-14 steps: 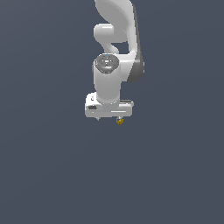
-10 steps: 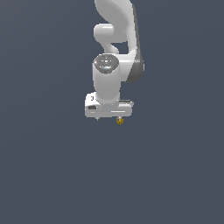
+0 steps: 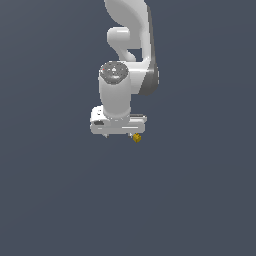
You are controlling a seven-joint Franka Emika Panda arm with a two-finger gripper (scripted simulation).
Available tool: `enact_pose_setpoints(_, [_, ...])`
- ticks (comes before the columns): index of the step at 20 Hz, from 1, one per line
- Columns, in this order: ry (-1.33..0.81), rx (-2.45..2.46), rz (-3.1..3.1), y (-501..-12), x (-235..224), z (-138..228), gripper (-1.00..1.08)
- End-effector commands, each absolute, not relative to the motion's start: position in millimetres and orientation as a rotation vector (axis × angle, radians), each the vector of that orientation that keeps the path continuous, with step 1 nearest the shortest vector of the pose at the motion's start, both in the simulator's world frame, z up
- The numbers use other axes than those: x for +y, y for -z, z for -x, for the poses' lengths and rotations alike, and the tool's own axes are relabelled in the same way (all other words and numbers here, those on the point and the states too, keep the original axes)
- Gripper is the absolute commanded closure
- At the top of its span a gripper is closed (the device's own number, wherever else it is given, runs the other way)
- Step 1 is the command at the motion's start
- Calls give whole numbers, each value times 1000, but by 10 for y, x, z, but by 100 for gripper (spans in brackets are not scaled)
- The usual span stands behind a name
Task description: Pick up the object and move it to a goal position.
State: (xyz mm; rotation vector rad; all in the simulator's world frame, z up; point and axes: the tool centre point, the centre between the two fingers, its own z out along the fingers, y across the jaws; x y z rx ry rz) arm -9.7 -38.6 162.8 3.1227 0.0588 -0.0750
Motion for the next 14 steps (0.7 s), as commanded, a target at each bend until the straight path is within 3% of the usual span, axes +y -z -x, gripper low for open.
enact_pose_setpoints(1, [75,70,-3123,-1617,-372,102,-92])
enact_pose_setpoints(14, [52,414,-3098,-1246,-100,345,-92])
